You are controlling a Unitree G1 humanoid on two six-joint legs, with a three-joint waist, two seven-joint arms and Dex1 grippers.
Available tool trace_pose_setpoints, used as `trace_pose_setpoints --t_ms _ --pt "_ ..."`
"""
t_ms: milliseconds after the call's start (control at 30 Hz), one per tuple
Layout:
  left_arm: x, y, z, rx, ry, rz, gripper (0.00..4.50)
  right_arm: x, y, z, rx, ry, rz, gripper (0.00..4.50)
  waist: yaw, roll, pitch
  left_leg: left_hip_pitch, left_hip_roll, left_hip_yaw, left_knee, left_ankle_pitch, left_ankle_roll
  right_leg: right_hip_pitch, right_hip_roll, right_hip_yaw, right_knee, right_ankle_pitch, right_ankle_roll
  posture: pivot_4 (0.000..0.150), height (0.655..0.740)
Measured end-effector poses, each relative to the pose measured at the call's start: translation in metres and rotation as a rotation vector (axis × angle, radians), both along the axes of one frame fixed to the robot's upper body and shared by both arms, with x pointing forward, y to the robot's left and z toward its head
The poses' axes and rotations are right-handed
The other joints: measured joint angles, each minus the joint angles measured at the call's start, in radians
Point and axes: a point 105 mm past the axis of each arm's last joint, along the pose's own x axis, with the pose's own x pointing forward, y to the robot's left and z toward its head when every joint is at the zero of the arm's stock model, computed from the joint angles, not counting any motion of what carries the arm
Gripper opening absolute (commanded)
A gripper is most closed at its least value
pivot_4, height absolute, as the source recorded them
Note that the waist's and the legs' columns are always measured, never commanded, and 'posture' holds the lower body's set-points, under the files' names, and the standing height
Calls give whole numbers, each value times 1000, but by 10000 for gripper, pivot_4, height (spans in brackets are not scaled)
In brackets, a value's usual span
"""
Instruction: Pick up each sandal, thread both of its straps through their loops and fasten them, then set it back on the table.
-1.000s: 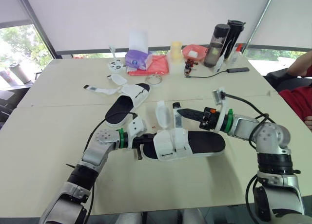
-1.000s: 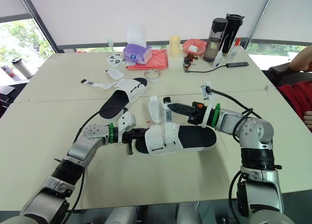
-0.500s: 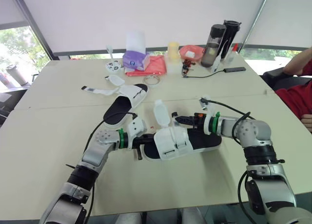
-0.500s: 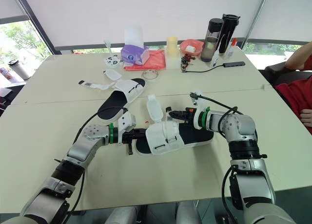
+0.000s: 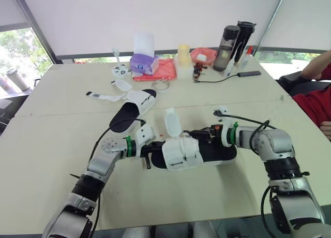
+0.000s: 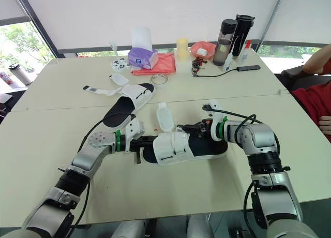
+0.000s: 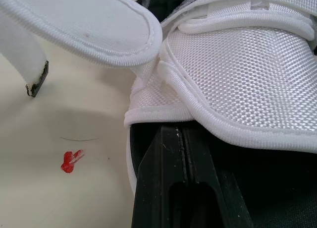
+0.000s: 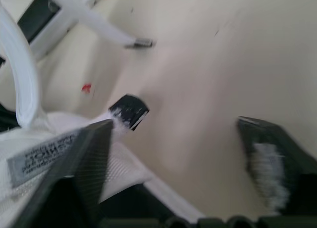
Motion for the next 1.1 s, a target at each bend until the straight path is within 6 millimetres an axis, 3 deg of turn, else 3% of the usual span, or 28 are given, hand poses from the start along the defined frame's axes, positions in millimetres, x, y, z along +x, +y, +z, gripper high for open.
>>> trace_pose_setpoints --t_ms 100,167,367,633,833,1000,1100 --pt "0 -1 0 -1 -1 -2 0 -4 -6 25 122 -78 -14 44618 2 0 0 -1 0 -1 0 0 0 0 0 0 0 0 0 1500 7400" --pt "0 -1 1 0 -1 -8 0 -20 -12 37 195 -94 21 44618 2 0 0 -1 0 -1 0 0 0 1 0 0 -1 -1 1 1500 7400" --pt "1 3 2 13 1 -6 0 -65 -15 26 320 63 125 44618 -2 0 0 -1 0 0 0 0 0 0 0 0 0 -2 -2 1500 7400" --pt "2 1 6 12 -6 -13 0 -85 -11 15 328 117 161 44618 -1 0 1 -3 1 1 -1 0 0 -3 0 0 -1 -2 -2 1500 7400" --pt "18 -3 9 16 -47 17 0 -81 -7 20 332 75 169 44618 -1 0 1 -3 0 1 0 0 0 -2 0 0 -1 -1 0 1500 7400" --pt "15 2 10 26 -45 6 0 -51 -4 61 302 -116 167 44618 -6 0 2 -3 1 2 -1 0 0 -4 0 0 0 0 1 1500 7400" --pt "7 13 11 45 -27 2 0 -24 9 77 314 -163 140 44618 -24 0 3 -3 1 1 -4 0 0 -6 0 0 0 0 2 1500 7400"
